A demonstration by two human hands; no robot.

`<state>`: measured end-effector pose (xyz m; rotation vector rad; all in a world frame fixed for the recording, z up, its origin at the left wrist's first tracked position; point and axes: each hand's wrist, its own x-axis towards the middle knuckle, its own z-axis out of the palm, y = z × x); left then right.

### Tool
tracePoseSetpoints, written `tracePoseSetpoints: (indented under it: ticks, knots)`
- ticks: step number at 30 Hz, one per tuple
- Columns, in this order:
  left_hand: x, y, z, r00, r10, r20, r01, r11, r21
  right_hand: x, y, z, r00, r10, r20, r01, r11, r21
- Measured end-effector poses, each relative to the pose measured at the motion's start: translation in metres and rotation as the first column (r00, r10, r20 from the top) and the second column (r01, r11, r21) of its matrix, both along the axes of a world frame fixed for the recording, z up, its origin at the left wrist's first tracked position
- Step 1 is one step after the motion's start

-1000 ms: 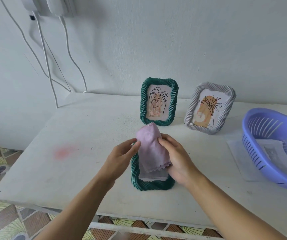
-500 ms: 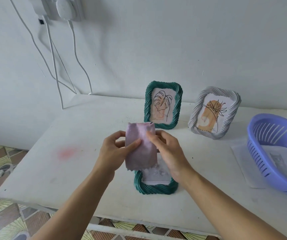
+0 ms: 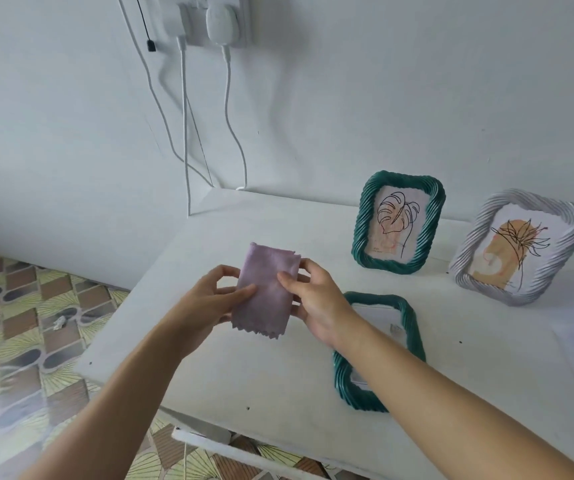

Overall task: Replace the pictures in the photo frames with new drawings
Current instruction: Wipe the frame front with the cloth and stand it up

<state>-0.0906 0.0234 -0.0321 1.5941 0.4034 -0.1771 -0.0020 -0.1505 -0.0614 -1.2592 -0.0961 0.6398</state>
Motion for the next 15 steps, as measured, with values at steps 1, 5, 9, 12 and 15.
tracePoseSetpoints:
  ticks: [1,5,9,12,15]
  knots:
    - [-0.001,0.008,-0.003,1.0,0.019,-0.006,-0.019,0.999,0.028,0.001,0.008,-0.005,0.999,0.008,0.037,-0.005,0.997,-0.072]
    - [-0.005,0.036,-0.016,0.997,0.073,-0.017,-0.069,0.984,0.165,0.005,0.036,-0.022,0.982,0.076,0.176,-0.01,0.937,-0.35]
    - [-0.004,0.05,-0.032,0.994,0.106,-0.033,-0.086,0.924,0.374,0.008,0.052,-0.035,0.904,0.203,0.377,0.065,0.805,-0.589]
    - [-0.001,0.053,-0.042,0.999,0.032,-0.018,-0.015,0.799,0.601,0.01,0.05,-0.04,0.788,0.315,0.528,0.174,0.709,-0.683]
    - [0.003,0.055,-0.045,0.999,-0.045,0.009,0.023,0.666,0.746,0.012,0.045,-0.045,0.682,0.4,0.612,0.248,0.661,-0.708]
